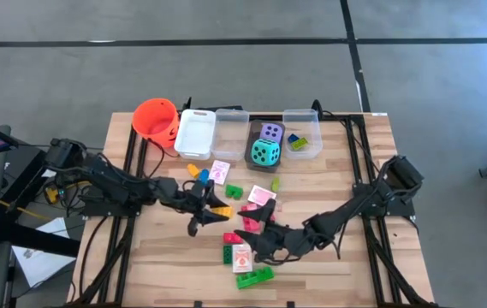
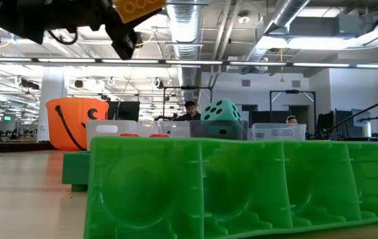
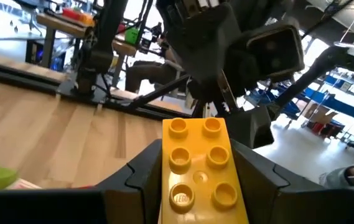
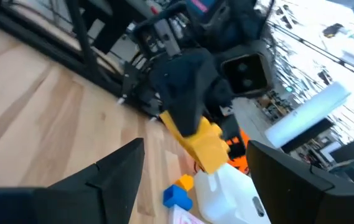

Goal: Pick & Place Toys
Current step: Put the small yellow game piece into the right transparent bin

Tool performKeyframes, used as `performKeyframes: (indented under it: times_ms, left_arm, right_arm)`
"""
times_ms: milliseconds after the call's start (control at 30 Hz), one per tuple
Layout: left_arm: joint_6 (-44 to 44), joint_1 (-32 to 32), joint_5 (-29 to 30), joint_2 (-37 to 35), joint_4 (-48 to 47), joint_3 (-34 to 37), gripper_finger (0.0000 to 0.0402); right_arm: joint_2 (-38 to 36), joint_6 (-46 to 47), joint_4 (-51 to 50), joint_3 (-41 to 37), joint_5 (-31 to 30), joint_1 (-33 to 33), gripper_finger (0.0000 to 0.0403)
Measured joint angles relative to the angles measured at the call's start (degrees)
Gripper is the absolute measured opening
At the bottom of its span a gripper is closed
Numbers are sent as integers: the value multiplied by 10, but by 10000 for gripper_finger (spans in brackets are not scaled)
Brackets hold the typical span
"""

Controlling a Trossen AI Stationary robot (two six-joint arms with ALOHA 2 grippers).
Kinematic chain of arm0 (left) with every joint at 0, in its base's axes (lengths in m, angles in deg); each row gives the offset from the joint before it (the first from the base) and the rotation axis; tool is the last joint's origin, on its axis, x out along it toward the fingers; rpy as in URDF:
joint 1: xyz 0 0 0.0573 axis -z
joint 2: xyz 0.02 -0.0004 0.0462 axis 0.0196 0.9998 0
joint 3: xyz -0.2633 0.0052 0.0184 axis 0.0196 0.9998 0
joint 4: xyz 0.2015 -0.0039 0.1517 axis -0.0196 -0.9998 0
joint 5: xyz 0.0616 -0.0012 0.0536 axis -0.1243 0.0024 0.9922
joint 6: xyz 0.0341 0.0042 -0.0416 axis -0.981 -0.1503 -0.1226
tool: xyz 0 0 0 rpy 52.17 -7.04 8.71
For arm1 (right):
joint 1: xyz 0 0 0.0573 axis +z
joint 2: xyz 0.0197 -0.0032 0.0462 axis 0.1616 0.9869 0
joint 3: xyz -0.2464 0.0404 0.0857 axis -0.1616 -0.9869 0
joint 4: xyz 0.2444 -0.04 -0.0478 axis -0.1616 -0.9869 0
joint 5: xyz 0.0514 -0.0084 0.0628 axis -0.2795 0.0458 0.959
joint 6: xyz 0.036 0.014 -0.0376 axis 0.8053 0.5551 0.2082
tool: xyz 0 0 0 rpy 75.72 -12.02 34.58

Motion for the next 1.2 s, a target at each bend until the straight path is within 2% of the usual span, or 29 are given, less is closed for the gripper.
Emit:
performKeyframes:
  times_ms: [133,367,500,800,967,1200]
  left_arm:
    - [6,0,-8,49,-1,-33,138]
    - [17,0,-57,114,0,-89,140]
    - [18,2,-85,116,1,-97,140]
    - [17,8,-85,110,-5,-97,141]
    - [16,7,-84,110,-5,-97,141]
    - [20,7,-79,110,-8,-97,141]
  right_arm:
    - [0,9,-12,0,15,-10,276]
    - [0,14,-40,0,28,-11,276]
    - [0,20,-55,0,28,-12,276]
    - [0,20,-55,0,29,-17,271]
    - [0,26,-55,0,45,-24,230]
    - [0,21,-60,-1,56,-23,124]
